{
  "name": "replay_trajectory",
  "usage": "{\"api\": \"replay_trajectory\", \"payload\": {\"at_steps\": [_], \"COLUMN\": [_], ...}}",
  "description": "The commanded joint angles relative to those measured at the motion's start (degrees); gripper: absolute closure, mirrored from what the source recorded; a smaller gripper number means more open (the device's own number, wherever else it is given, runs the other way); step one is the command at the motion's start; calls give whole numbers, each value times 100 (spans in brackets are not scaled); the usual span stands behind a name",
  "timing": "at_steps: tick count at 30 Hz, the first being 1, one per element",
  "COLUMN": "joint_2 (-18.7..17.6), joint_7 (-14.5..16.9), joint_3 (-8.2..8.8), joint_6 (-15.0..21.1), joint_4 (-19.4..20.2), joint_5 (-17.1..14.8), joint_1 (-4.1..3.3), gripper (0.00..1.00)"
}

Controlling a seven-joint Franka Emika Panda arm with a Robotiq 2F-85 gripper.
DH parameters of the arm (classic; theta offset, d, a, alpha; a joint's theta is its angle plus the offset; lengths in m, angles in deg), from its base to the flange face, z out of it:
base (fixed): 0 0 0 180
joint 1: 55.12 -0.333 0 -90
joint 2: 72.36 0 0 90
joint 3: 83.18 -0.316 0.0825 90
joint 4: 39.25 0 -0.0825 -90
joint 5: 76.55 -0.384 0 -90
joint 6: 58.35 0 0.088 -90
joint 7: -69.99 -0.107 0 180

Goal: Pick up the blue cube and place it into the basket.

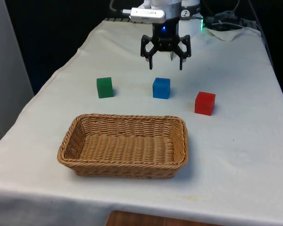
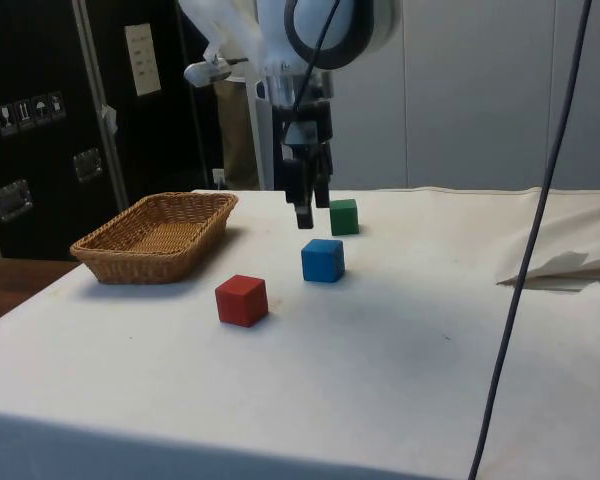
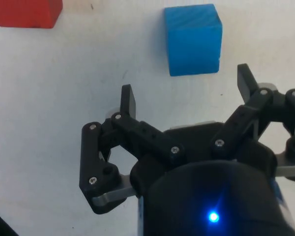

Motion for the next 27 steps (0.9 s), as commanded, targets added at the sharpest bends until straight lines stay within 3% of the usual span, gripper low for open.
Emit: {"api": "replay_trajectory", "payload": {"at_steps": [1, 9, 16, 17, 18, 24, 25, 26, 27], "joint_2": [23, -40, -292, -246, -321, -550, -510, -607, -642], "joint_7": [17, 0, 69, 0, 69, 80, 0, 74, 74], "joint_3": [-6, 11, -11, 23, -11, 0, 46, 0, 6], "joint_6": [17, 11, 246, 166, 264, 447, 378, 493, 521], "joint_4": [23, 23, 17, 17, 17, 0, 6, -6, -11], "joint_5": [-23, -6, -201, -86, -212, -338, -218, -367, -378], "joint_1": [6, 17, 97, 63, 103, 143, 97, 149, 155], "gripper": [0, 0, 0, 0, 0, 0, 0, 0, 0]}}
